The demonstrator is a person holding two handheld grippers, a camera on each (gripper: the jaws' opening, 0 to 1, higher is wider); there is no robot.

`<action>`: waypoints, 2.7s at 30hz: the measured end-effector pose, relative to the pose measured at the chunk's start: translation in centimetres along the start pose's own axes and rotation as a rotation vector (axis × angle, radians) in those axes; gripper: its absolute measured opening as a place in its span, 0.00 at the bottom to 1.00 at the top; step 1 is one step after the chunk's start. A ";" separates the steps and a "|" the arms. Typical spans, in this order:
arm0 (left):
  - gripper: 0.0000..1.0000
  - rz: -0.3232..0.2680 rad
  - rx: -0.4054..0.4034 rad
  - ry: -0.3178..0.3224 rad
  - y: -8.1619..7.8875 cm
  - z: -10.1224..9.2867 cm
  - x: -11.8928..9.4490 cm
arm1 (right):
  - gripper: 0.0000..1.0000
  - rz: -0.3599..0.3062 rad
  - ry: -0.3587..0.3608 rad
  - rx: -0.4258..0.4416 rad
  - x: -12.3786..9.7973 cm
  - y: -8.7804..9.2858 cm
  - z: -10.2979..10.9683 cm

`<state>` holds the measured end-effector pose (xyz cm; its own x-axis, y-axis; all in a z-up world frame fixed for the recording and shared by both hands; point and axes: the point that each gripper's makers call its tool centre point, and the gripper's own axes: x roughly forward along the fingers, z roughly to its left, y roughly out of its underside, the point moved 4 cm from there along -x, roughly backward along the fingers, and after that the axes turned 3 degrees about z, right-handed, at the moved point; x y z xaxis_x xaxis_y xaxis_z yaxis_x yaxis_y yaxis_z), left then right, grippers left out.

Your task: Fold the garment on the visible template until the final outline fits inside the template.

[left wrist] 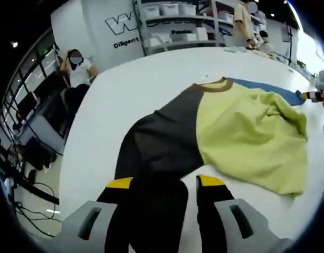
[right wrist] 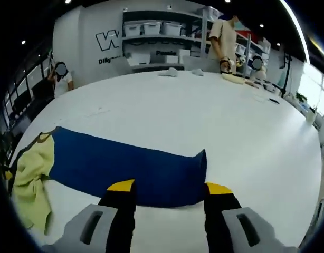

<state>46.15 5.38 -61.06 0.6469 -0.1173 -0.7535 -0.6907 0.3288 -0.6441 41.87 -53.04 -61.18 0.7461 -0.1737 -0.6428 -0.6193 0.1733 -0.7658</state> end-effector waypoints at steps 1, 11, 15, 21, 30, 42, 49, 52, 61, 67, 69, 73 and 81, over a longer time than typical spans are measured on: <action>0.63 0.000 0.010 0.009 0.0 -0.4 -0.1 | 0.60 -0.008 -0.017 -0.016 -0.2 -0.1 0.5; 0.90 -0.058 0.035 0.108 0.2 -4.8 -2.3 | 0.79 -0.096 -0.305 -0.058 -3.0 0.0 7.4; 0.94 -0.079 0.031 0.143 0.2 -6.2 -3.3 | 0.86 -0.092 -0.387 -0.116 -4.3 0.7 10.1; 0.96 -0.096 0.051 0.180 0.3 -8.4 -4.8 | 0.88 -0.071 -0.507 -0.237 -6.0 2.6 13.7; 0.96 -0.091 0.065 0.255 1.2 -11.8 -5.7 | 0.84 -0.050 -0.634 -0.293 -7.7 4.8 17.2; 0.89 -0.062 0.029 0.330 3.6 -15.9 -6.3 | 0.76 -0.015 -0.700 -0.364 -8.9 7.9 19.5; 0.74 -0.059 -0.038 0.369 4.3 -17.4 -6.0 | 0.63 -0.028 -0.716 -0.497 -8.8 9.5 20.4; 0.67 -0.044 -0.064 0.386 4.8 -17.9 -5.7 | 0.55 -0.034 -0.718 -0.539 -8.8 10.0 20.8; 0.43 -0.019 -0.118 0.426 5.8 -19.6 -5.0 | 0.29 -0.046 -0.695 -0.683 -7.8 11.1 21.3; 0.30 -0.015 -0.142 0.430 6.1 -20.1 -4.9 | 0.16 -0.055 -0.664 -0.764 -7.0 11.4 21.3; 0.27 -0.033 -0.135 0.419 5.9 -20.0 -4.7 | 0.14 -0.062 -0.659 -0.774 -6.9 11.4 21.5; 0.20 -0.032 -0.146 0.432 5.9 -20.3 -4.4 | 0.08 -0.068 -0.652 -0.783 -6.7 11.5 21.7; 0.01 -0.032 -0.107 0.428 6.2 -20.4 -4.4 | 0.00 -0.066 -0.642 -0.781 -7.1 11.0 21.5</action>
<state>32.44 -11.18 -64.41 0.4924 -0.5105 -0.7049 -0.7165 0.2221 -0.6613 35.01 -29.02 -64.63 0.6327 0.4336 -0.6416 -0.3874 -0.5401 -0.7471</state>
